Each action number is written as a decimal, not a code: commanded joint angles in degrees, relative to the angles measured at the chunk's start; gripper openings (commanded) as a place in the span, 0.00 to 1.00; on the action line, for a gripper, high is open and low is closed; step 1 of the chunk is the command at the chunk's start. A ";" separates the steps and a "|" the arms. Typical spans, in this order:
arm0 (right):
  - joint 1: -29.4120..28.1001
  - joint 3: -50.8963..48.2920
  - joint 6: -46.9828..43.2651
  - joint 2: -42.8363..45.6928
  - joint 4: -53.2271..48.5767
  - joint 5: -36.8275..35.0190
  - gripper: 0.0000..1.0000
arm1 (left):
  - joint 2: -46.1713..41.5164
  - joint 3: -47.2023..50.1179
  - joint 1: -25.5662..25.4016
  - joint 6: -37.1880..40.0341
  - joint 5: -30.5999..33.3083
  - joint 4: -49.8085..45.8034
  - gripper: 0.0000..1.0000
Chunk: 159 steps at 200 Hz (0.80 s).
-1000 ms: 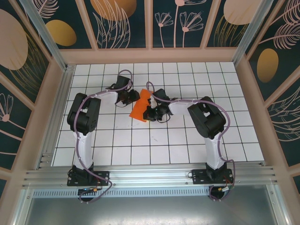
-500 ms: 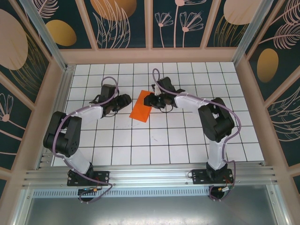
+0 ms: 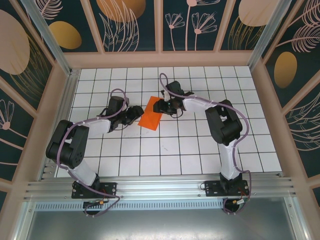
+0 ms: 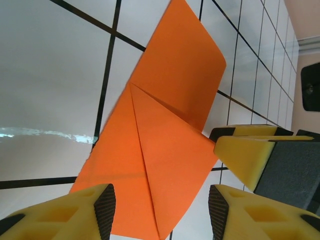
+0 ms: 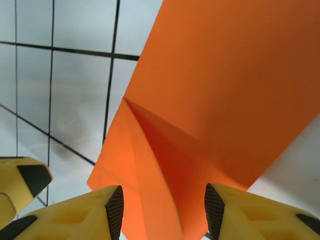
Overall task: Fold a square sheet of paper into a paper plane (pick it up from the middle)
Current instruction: Fold the triangle a second time at the center of the table, then turn over the paper at the center of the table.
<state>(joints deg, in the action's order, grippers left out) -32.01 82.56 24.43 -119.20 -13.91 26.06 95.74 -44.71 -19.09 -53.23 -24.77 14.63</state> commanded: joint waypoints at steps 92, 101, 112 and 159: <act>4.84 -7.29 3.61 -2.08 13.29 19.01 0.22 | 7.69 2.67 -0.43 -5.92 -9.89 14.74 0.56; 4.68 -7.42 3.46 -2.19 13.52 19.35 0.26 | 7.70 2.82 -0.50 -5.90 -9.84 14.92 0.56; 4.52 -7.33 3.04 -2.45 13.20 19.49 0.29 | 7.86 2.86 -0.50 -5.92 -9.60 14.90 0.56; 4.03 -5.48 2.45 -5.00 12.00 21.01 0.26 | 8.96 2.68 -0.51 -5.67 -9.67 15.40 0.56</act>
<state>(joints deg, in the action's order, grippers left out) -27.53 75.85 27.73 -121.62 -2.28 44.64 103.02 -42.15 -19.20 -58.65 -33.23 27.62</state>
